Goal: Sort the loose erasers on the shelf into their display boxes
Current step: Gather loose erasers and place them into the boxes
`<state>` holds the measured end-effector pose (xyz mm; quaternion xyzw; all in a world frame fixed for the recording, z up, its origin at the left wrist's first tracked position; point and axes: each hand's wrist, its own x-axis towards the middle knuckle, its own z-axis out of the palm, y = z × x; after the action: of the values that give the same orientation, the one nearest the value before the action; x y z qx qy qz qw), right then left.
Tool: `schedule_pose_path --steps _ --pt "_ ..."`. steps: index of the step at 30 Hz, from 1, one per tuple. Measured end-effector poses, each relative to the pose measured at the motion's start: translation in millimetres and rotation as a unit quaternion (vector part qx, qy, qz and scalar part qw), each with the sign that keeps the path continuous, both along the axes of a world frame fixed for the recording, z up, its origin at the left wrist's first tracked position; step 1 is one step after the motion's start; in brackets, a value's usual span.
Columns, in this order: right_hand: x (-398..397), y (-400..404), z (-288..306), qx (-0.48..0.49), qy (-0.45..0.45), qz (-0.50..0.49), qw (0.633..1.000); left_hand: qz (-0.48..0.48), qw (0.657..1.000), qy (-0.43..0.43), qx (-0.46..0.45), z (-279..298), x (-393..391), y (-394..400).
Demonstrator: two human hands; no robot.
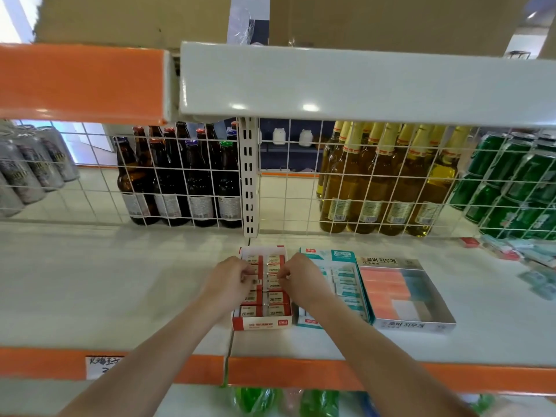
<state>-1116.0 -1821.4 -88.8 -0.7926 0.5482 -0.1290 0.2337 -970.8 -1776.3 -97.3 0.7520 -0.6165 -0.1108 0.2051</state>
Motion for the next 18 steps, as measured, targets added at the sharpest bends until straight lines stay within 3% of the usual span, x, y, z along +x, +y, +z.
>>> schedule_pose_path --steps 7,18 --pt "1 -2 6 0.013 0.048 0.033 0.998 -0.098 0.988 -0.101 0.065 6 -7 0" --pt "1 -1 2 -0.024 0.066 0.058 0.996 -0.047 0.991 -0.121 0.031 6 -3 -12"
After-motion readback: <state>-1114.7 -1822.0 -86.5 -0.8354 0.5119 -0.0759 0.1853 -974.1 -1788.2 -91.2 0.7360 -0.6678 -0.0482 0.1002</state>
